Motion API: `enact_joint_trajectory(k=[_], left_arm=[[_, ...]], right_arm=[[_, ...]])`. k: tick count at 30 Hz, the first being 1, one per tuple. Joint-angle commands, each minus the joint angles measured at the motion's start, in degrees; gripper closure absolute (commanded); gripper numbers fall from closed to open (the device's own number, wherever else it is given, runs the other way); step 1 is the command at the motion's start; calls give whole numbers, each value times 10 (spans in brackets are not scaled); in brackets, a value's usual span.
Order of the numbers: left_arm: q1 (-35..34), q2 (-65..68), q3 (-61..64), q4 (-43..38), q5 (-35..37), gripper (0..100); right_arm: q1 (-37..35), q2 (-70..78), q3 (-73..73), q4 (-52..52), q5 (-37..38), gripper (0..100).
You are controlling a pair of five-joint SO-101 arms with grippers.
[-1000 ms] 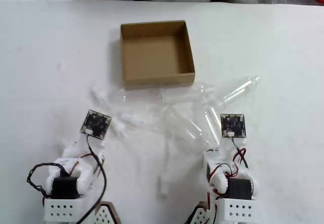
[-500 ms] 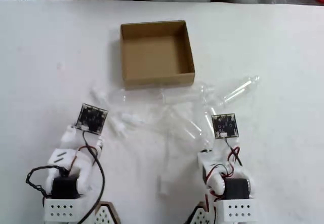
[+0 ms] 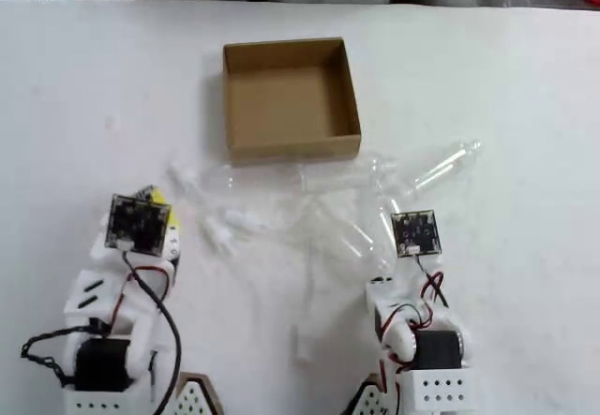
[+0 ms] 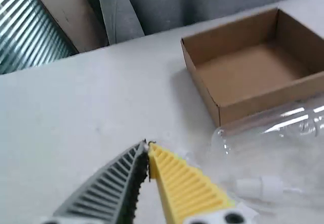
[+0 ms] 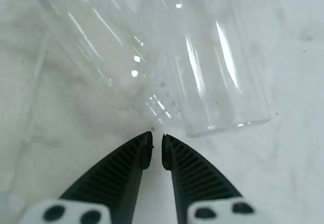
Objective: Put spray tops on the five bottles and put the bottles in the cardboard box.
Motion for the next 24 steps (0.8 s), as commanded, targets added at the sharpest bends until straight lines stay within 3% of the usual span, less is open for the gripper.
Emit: enact_joint_trajectory(k=[1, 11, 16, 24], left_arm=[[6, 111, -114, 2, 14, 976], [25, 483, -369, -13, 197, 959], [80, 600, -433, -46, 245, 828], [99, 881, -623, -76, 265, 831]], right_arm=[[-6, -6, 4, 3, 5, 982], [-3, -6, 4, 3, 3, 982], [-4, -6, 4, 3, 4, 982], [-6, -6, 4, 3, 5, 982]])
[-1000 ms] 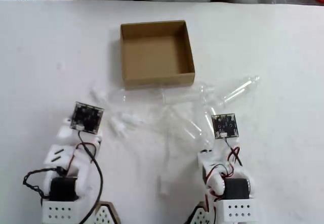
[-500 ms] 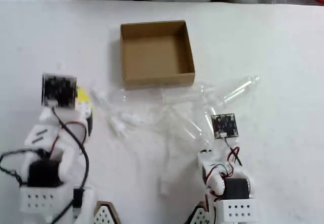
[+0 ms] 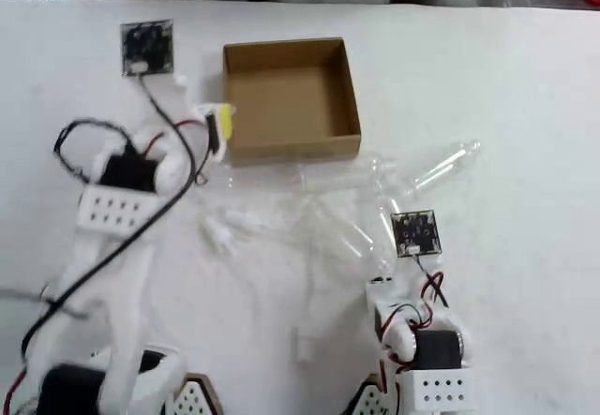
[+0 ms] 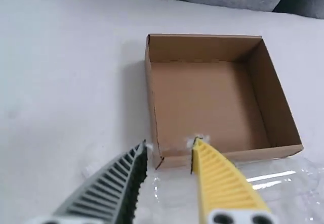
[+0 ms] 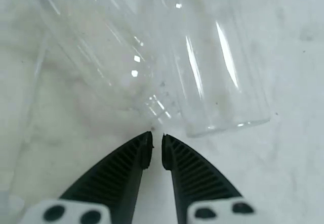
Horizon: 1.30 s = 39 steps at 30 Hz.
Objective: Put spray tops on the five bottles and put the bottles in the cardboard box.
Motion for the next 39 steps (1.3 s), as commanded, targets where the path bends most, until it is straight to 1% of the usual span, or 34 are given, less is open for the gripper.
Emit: enact_joint_trajectory(k=[1, 6, 9, 11, 14, 19, 23, 25, 29, 34, 37, 39], left_arm=[[16, 131, -120, -17, 8, 831], [14, 305, -252, -18, 10, 831], [2, 397, -319, -13, 36, 831], [-6, 443, -355, -11, 50, 832], [-14, 487, -405, 14, 52, 831], [-31, 521, -447, 37, 53, 832], [-29, 494, -461, 69, 51, 831], [-23, 481, -457, 73, 49, 831], [-27, 516, -462, 68, 49, 831], [-23, 568, -462, 30, 47, 834], [-11, 575, -462, 28, 7, 845], [-7, 578, -462, 28, -30, 889]], right_arm=[[-6, -6, 4, 3, 5, 982], [-7, -6, 4, 3, 5, 982], [-7, -6, 4, 3, 5, 982], [-7, -6, 4, 3, 5, 982], [-7, -6, 4, 3, 5, 982], [-7, -6, 4, 3, 5, 982], [-7, -6, 4, 3, 5, 982], [-7, -6, 4, 3, 5, 981], [-7, -6, 4, 3, 5, 981], [-7, -6, 4, 3, 5, 982], [-7, -6, 4, 3, 4, 982], [-7, -6, 4, 3, 5, 982]])
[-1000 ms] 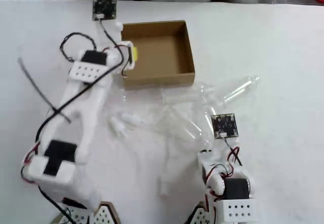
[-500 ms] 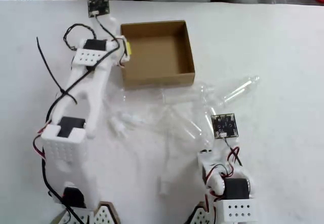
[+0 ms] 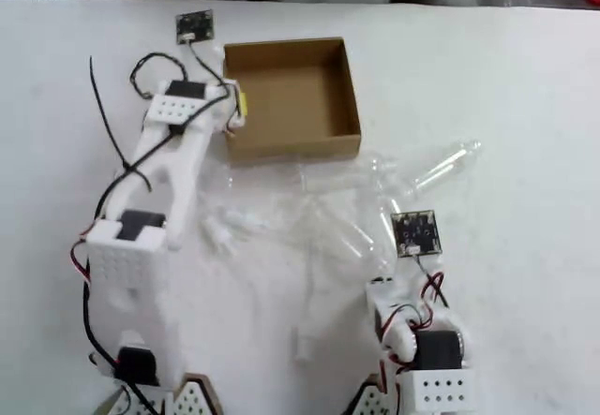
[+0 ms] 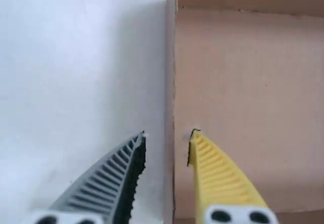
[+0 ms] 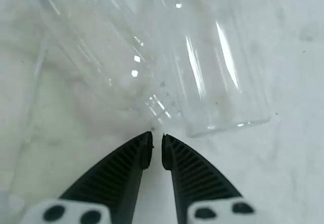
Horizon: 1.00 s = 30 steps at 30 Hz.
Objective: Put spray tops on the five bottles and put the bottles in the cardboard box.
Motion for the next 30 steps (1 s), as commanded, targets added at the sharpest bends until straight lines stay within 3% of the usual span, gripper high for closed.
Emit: enact_joint_trajectory(k=[1, 4, 12, 18, 22, 30], left_arm=[[19, -7, -28, -12, -62, 920], [25, -6, -27, -13, -120, 981], [28, -6, -24, -9, -293, 973], [44, -7, -1, -13, -349, 973], [49, -7, 9, -31, -327, 972], [38, -7, 11, -25, -179, 971]], right_arm=[[-7, -6, 4, 3, 5, 982], [-7, -6, 4, 3, 5, 982], [-7, -6, 4, 3, 5, 982], [-7, -6, 4, 3, 5, 982], [-7, -6, 4, 3, 5, 982], [-7, -6, 4, 3, 5, 982]])
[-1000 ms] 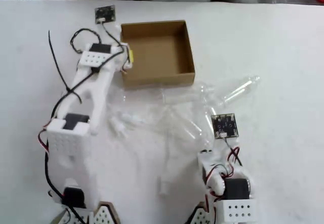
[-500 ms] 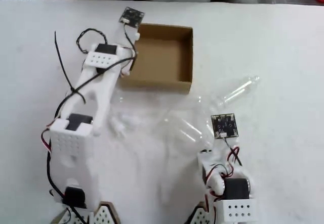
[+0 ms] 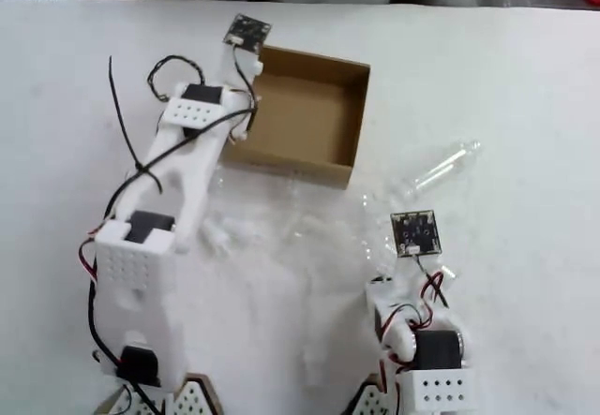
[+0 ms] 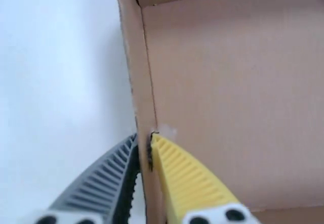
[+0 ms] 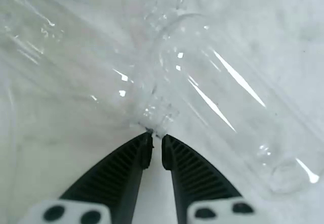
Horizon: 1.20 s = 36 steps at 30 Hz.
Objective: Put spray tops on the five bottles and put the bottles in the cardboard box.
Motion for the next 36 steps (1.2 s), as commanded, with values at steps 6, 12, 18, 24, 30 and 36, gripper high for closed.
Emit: enact_joint_trajectory(k=[6, 12, 18, 24, 30, 36], left_arm=[[2, -7, -3, 24, 93, 972], [0, -7, -3, 42, 106, 972], [-4, -7, -4, 51, 128, 972], [-4, -7, -3, 53, 172, 972], [-5, -12, -7, 73, 175, 972], [-5, -14, -8, 88, 175, 972]], right_arm=[[-7, -6, 4, 3, 5, 982], [-7, -6, 4, 3, 5, 982], [-7, -6, 4, 3, 5, 982], [-7, -6, 4, 3, 5, 982], [-7, -6, 4, 3, 5, 982], [-7, -6, 4, 3, 5, 982]])
